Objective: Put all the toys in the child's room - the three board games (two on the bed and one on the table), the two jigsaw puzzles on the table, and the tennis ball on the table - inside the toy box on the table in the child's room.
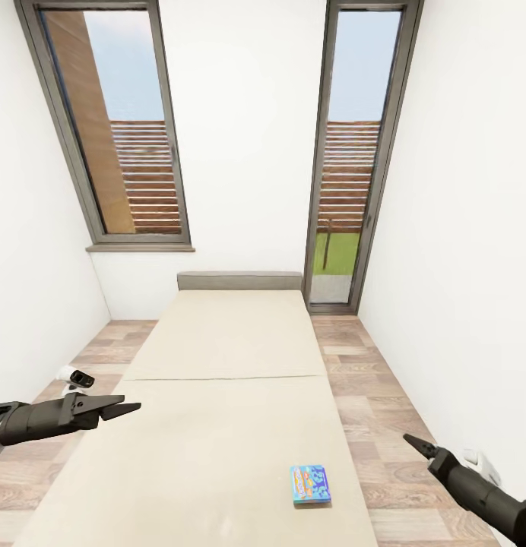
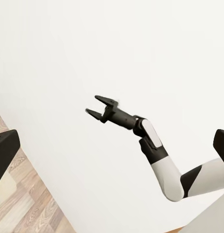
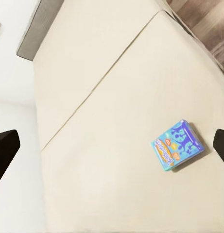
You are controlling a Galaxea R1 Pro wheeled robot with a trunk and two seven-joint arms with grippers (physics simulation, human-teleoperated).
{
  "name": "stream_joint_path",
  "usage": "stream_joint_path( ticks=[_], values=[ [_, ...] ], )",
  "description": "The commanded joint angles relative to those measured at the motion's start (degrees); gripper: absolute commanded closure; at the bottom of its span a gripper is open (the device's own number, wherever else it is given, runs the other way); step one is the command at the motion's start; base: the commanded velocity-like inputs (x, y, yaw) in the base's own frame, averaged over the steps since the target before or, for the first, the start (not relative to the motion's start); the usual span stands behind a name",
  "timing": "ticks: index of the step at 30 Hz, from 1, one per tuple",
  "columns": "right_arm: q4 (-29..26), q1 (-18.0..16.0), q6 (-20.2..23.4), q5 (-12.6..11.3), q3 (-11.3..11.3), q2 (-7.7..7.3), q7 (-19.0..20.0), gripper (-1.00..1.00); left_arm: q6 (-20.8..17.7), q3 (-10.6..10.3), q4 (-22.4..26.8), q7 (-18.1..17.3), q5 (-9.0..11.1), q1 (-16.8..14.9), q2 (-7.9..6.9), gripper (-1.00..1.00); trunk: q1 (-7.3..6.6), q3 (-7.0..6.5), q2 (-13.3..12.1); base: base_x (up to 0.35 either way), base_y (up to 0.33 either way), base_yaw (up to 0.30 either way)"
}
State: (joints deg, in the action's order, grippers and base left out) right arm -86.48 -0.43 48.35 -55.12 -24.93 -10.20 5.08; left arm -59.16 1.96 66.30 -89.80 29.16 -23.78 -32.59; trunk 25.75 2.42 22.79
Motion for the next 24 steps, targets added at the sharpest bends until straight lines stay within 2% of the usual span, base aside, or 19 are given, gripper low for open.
stream_joint_path(
  ticks=[1, 2, 6, 20, 23, 24],
  values=[
    [-0.07, -0.22, 0.28, 0.49, 0.35, 0.02, -0.76, -1.00, -0.61, -0.03, 0.00, -0.20, 0.01, -0.04, -0.02, -1.00, 0.04, 0.13, 0.13, 0.000, 0.000, 0.000],
    [-0.16, -0.49, 0.24, 0.60, 1.05, 0.08, -2.60, -1.00, -0.61, -0.03, 0.02, -0.20, 0.01, -0.04, -0.02, -1.00, 0.04, 0.13, 0.13, 0.000, 0.000, 0.000],
    [-0.28, -0.85, 0.12, 0.75, 2.13, 0.15, -5.06, -1.00, -0.61, -0.03, 0.05, -0.20, 0.01, -0.04, -0.02, -1.00, 0.04, 0.13, 0.13, 0.000, 0.000, 0.000],
    [-0.88, -1.08, 0.28, 1.20, 2.95, 0.19, -6.24, -1.00, -0.61, -0.03, 0.04, -0.20, 0.01, -0.04, -0.02, -1.00, 0.04, 0.13, 0.13, 0.000, 0.000, 0.000],
    [-0.91, -1.33, 0.37, 1.37, 4.68, 0.04, -7.09, -1.00, -0.61, -0.03, 0.03, -0.20, 0.01, -0.04, -0.02, -1.00, 0.04, 0.13, 0.13, 0.000, 0.000, 0.000],
    [-0.93, -1.90, 0.44, 1.40, 6.09, -0.07, -8.53, -1.00, -0.61, -0.03, 0.04, -0.20, 0.01, -0.04, -0.02, -1.00, 0.04, 0.13, 0.13, 0.000, 0.000, 0.000]
  ],
)
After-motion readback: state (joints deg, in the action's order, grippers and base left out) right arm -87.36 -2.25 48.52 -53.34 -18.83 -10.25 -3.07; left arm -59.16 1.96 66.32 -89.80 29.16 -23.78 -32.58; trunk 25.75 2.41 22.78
